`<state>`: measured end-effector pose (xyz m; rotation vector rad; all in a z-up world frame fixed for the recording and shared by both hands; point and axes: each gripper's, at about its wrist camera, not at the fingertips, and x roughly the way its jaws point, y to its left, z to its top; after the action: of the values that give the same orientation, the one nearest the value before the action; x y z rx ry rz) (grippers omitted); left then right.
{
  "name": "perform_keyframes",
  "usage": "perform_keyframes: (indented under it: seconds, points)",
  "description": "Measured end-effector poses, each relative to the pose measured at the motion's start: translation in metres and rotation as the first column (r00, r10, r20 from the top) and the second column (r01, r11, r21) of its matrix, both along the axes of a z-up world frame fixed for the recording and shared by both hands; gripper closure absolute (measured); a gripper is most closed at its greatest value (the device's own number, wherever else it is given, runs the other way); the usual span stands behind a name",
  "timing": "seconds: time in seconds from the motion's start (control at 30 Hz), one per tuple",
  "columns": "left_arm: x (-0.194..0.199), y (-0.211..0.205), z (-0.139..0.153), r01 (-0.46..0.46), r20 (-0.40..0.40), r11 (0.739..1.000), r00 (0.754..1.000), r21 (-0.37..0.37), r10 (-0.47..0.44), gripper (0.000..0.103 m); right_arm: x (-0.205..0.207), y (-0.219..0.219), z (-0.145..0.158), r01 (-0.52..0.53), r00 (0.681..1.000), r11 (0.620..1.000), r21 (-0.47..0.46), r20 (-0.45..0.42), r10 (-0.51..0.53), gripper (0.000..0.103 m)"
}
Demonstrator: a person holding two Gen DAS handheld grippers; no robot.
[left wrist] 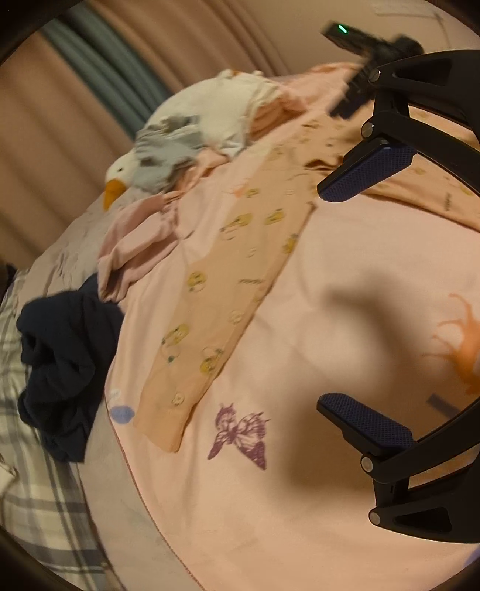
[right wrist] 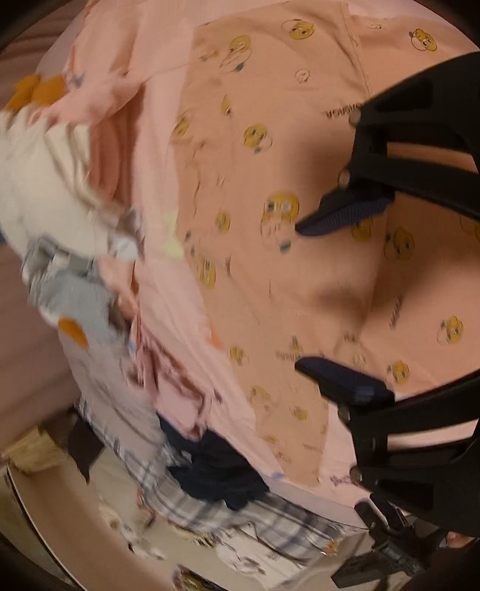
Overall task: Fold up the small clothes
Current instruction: 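Carry the held sleeve across the shirt body and open the right gripper, then grasp the cuff of the other sleeve with the left gripper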
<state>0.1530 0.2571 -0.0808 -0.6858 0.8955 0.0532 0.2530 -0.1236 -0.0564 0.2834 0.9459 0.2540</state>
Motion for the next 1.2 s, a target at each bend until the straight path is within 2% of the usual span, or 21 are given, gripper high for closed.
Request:
perform_keyframes:
  seconds: [0.03, 0.07, 0.13, 0.3, 0.4, 0.47, 0.6, 0.77, 0.87, 1.0, 1.1, 1.2]
  points:
    - [0.002, 0.005, -0.001, -0.004, 0.006, 1.0, 1.0, -0.023, 0.004, 0.0, 0.002, 0.005, -0.006, -0.004, 1.0, 1.0, -0.031, -0.01, 0.004, 0.067]
    - [0.004, 0.011, -0.002, -0.007, 0.017, 0.999, 1.0, -0.054, 0.008, 0.0, 0.004, 0.014, -0.013, -0.018, 1.0, 0.998, -0.052, -0.022, 0.017, 0.074]
    - [0.007, 0.023, -0.004, -0.026, 0.031, 0.995, 0.999, -0.098, 0.029, 0.0, 0.007, 0.032, -0.024, -0.06, 0.998, 0.997, -0.053, -0.032, 0.059, 0.079]
    - [0.012, 0.054, -0.011, -0.094, 0.071, 0.974, 0.991, -0.205, 0.11, 0.0, 0.007, 0.082, -0.044, -0.183, 0.983, 0.982, -0.047, -0.01, 0.182, 0.079]
    - [0.019, 0.071, -0.021, -0.127, 0.07, 0.956, 0.986, -0.263, 0.15, 0.0, 0.011, 0.1, -0.062, -0.229, 0.973, 0.966, -0.116, -0.057, 0.224, 0.079]
    - [0.025, 0.084, -0.033, -0.151, 0.058, 0.932, 0.982, -0.329, 0.18, 0.0, 0.011, 0.105, -0.061, -0.246, 0.969, 0.958, -0.144, -0.043, 0.243, 0.077]
    - [0.031, 0.102, -0.047, -0.198, 0.05, 0.892, 0.97, -0.407, 0.239, 0.0, 0.008, 0.093, -0.047, -0.24, 0.97, 0.969, -0.062, -0.035, 0.239, 0.076]
    - [0.054, 0.109, -0.059, -0.174, 0.092, 0.836, 0.962, -0.521, 0.257, 0.0, -0.011, 0.062, -0.034, -0.206, 0.978, 0.978, 0.035, 0.004, 0.206, 0.072]
    - [0.066, 0.113, -0.061, -0.172, 0.107, 0.817, 0.956, -0.55, 0.272, 0.0, -0.019, 0.048, -0.034, -0.178, 0.984, 0.983, 0.051, 0.009, 0.178, 0.072]
    - [0.08, 0.119, -0.062, -0.197, 0.11, 0.811, 0.946, -0.551, 0.305, 0.0, -0.031, 0.036, -0.034, -0.157, 0.988, 0.985, 0.067, 0.022, 0.156, 0.072]
    - [0.088, 0.12, -0.063, -0.24, 0.079, 0.819, 0.942, -0.522, 0.326, 0.001, -0.036, 0.031, -0.034, -0.151, 0.989, 0.985, 0.083, 0.025, 0.149, 0.072]
    - [0.095, 0.116, -0.062, -0.276, 0.044, 0.841, 0.942, -0.465, 0.333, 0.01, -0.04, 0.026, -0.033, -0.143, 0.99, 0.986, 0.089, 0.027, 0.141, 0.072]
